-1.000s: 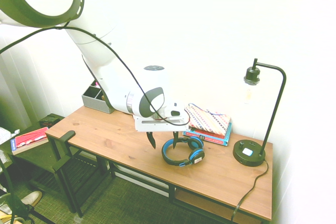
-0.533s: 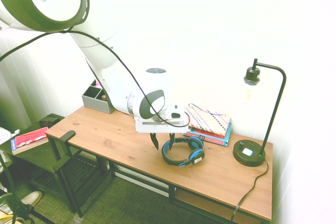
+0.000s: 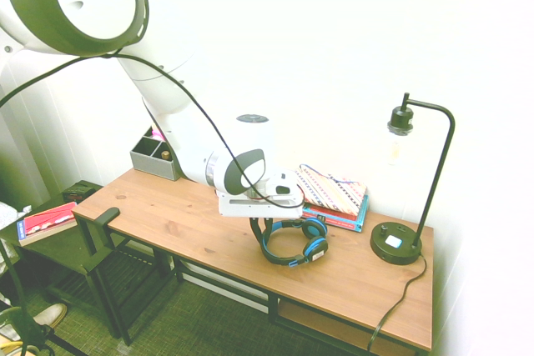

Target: Hang the headphone

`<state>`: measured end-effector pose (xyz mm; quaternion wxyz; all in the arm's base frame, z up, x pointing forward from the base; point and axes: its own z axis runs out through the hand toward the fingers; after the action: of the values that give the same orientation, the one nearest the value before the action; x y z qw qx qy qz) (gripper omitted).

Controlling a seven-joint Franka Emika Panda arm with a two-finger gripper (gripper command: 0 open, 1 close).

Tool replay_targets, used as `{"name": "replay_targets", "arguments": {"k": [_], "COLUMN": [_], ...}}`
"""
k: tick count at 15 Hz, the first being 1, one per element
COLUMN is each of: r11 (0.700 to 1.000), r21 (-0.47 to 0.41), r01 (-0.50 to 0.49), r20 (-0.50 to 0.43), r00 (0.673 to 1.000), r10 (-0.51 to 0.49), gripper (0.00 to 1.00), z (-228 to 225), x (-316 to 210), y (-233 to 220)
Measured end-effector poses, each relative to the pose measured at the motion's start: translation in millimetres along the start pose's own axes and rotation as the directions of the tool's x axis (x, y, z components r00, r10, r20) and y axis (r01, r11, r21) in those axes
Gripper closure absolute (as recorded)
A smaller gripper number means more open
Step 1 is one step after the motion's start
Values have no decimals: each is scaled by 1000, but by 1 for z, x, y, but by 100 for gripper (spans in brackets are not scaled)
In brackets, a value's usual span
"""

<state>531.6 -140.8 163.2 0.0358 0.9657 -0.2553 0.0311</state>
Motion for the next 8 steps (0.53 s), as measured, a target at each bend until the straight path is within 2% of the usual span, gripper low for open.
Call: {"name": "replay_targets", "arguments": {"k": [4,8], "r11": [1000,995], "r21": [1,29], "r01": [-15,-94], "r20": [-8,17], "r00": [1000,995], "r10": [15,93], "gripper": [100,100], "z": [-7,-83], "x": [-1,-20], "y": [-4,-34]}}
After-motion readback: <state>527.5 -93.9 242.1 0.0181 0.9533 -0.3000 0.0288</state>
